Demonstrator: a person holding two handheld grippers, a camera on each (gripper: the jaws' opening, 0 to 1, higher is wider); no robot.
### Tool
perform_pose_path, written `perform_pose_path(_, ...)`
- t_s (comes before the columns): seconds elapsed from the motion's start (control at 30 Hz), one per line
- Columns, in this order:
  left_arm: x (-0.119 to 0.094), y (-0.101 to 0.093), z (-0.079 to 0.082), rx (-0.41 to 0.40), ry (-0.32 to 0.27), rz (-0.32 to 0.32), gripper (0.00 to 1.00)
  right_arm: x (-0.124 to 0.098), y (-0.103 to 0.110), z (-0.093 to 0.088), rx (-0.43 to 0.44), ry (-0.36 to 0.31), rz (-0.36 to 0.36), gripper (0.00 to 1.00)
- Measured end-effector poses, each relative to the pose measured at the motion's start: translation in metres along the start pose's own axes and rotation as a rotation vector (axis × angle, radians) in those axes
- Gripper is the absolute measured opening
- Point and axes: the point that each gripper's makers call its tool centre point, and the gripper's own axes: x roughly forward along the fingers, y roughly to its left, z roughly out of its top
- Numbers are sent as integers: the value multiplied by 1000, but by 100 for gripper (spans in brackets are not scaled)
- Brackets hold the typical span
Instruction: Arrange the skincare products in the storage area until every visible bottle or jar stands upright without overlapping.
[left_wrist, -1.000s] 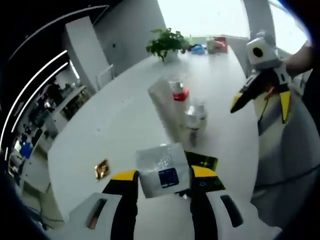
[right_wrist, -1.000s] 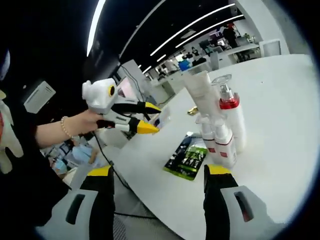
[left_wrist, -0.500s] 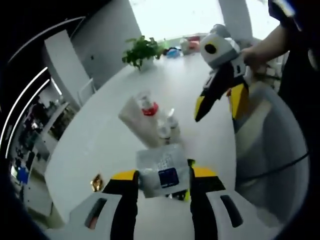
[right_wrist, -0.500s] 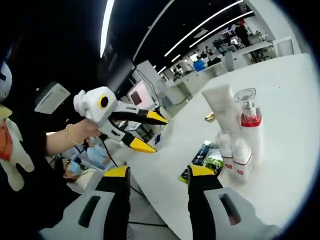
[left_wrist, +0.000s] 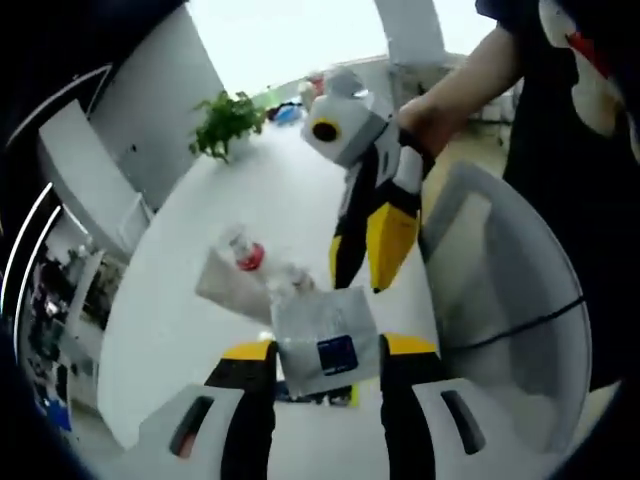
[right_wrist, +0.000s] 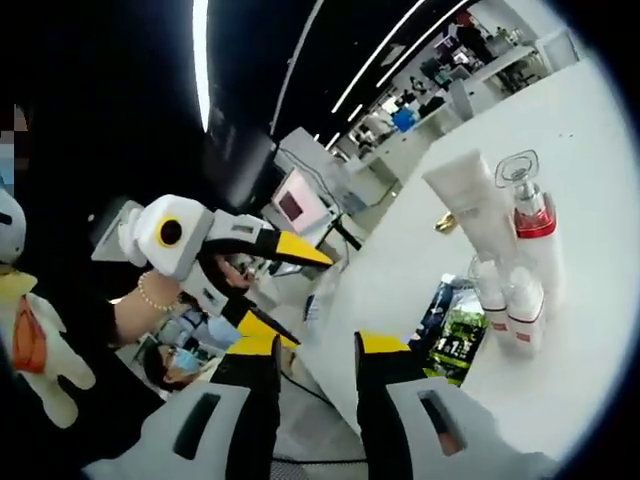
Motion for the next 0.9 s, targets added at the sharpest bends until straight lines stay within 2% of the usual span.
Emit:
perform_pose_path(0.23,-1,-6,9,25,-5,-33,37,4,5,2,48,-26,29,19)
perform_pose_path(0.57,-2,-6,8,39,3,-50,38,7,10,3,90,-50,69,6)
perform_pose_path(0.73,-1,-3,7,31,3,-42,40,6,11,4,123,-69,77,4)
perform_pose_path(0.83,1,1,8,-16,-8,-26,44,4,11,4,127,-74,74,3)
perform_pose_path(0.9,2,3,9,-85,-32,-21,45,1,10,4,118,-80,67,1)
